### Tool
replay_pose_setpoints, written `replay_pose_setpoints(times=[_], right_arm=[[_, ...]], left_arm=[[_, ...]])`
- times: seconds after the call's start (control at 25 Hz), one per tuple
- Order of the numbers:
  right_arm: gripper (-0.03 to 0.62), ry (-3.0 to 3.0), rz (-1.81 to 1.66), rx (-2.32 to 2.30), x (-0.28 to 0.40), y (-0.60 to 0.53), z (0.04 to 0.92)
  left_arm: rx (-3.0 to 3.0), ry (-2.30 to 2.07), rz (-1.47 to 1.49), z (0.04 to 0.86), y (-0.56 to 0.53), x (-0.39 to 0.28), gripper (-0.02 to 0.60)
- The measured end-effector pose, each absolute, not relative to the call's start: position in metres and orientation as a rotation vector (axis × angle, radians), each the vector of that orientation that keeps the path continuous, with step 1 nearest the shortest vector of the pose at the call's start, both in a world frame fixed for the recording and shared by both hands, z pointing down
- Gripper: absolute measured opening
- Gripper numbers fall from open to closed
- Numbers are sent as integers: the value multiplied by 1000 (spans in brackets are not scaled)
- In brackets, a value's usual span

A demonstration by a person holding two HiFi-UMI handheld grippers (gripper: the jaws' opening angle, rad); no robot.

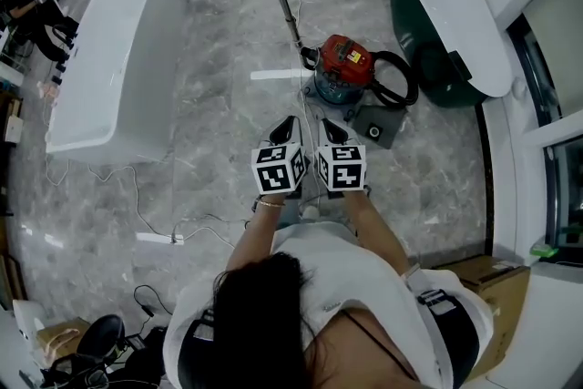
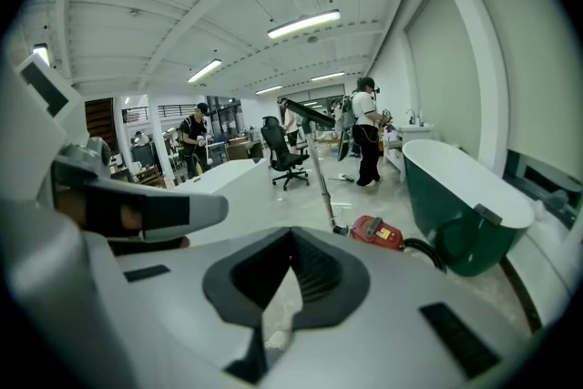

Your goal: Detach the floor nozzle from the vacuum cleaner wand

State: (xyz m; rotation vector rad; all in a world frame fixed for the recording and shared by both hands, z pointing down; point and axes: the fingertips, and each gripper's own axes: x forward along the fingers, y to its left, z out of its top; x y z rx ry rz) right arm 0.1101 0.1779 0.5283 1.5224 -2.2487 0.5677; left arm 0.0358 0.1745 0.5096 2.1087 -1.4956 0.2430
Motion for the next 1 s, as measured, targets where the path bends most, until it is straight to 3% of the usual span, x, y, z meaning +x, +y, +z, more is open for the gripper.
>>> replay_pose_setpoints(times=[1.0], right_arm=[[15,-2231,547,1540,72,82,531]], left_arm=[[2107,-1460,232,520,79,-5,15]])
